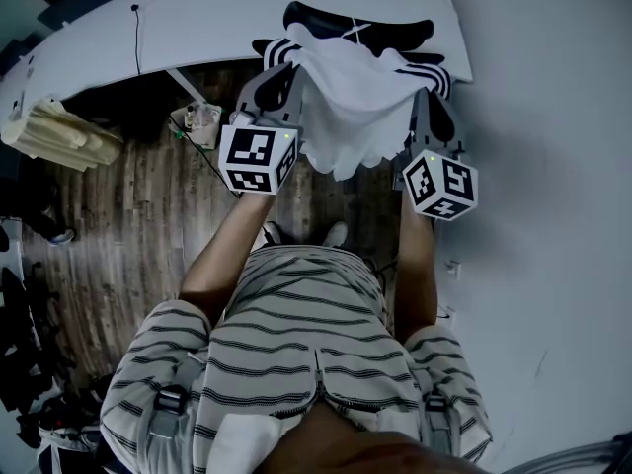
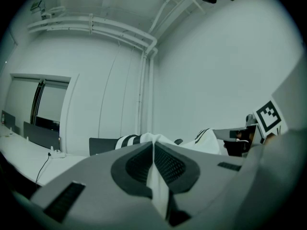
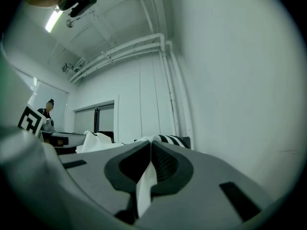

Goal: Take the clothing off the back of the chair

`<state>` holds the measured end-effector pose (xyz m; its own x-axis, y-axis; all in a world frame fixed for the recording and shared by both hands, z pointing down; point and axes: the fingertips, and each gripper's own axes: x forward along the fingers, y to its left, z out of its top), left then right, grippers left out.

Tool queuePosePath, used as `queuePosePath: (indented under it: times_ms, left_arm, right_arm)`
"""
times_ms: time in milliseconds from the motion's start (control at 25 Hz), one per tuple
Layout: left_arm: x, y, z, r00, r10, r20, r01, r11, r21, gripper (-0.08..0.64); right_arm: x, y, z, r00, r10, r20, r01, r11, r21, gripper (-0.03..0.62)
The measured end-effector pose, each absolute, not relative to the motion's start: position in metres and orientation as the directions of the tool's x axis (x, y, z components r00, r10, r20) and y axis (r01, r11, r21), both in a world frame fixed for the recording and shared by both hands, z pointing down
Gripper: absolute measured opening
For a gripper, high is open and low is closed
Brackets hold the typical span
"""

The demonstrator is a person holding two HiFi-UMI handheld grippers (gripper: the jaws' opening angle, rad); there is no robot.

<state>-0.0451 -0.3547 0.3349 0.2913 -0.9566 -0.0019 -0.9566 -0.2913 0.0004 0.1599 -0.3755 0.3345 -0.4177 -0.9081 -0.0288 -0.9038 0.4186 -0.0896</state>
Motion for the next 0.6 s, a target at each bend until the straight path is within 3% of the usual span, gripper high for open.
queuePosePath:
  times_ms: [600]
  left_arm:
    - [-0.045, -0.344, 0.355, 0.317, -0.947, 0.045, -0.948, -0.316, 0.033, 0.029]
  right_arm:
    - [0.151, -0.359, 0.353, -0.406, -0.914, 0.020, -0.910, 0.402, -0.097, 0.025]
